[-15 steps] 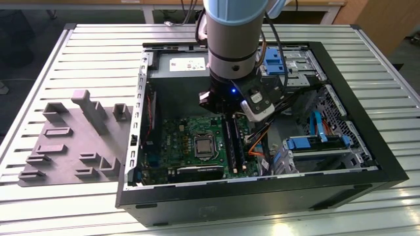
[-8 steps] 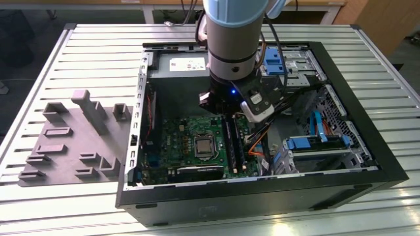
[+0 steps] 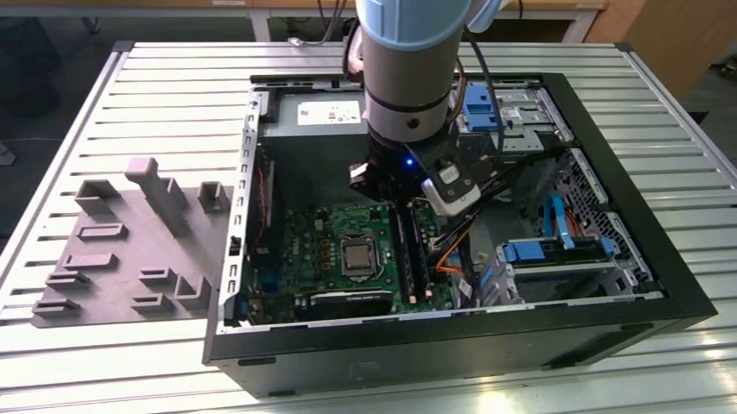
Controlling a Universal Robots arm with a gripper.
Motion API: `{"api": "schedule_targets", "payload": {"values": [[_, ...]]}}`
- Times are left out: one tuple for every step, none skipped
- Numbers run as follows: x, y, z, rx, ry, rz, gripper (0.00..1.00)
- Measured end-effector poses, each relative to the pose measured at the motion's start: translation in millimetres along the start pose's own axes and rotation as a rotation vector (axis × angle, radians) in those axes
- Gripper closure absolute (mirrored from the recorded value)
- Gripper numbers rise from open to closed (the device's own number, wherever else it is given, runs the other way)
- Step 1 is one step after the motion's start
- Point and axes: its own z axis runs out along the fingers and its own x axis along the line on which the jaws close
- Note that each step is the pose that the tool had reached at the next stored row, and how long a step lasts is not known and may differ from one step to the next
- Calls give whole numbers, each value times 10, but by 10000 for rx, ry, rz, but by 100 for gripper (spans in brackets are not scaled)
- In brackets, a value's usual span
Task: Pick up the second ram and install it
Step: 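Press down the second ram until it locks into place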
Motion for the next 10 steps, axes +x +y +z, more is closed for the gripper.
{"api": "schedule_targets", "payload": {"values": [[0,0,2,0,0,0,89],[0,0,4,0,0,0,89],[1,-1,7,-1,0,0,89],[1,-1,10,-1,0,0,89],[1,-1,12,-1,0,0,89],[2,-1,13,1,0,0,89],[1,-2,14,1,0,0,89],[1,-2,15,1,0,0,89],[2,-2,16,0,0,0,89],[1,-1,18,-1,0,0,89]]}}
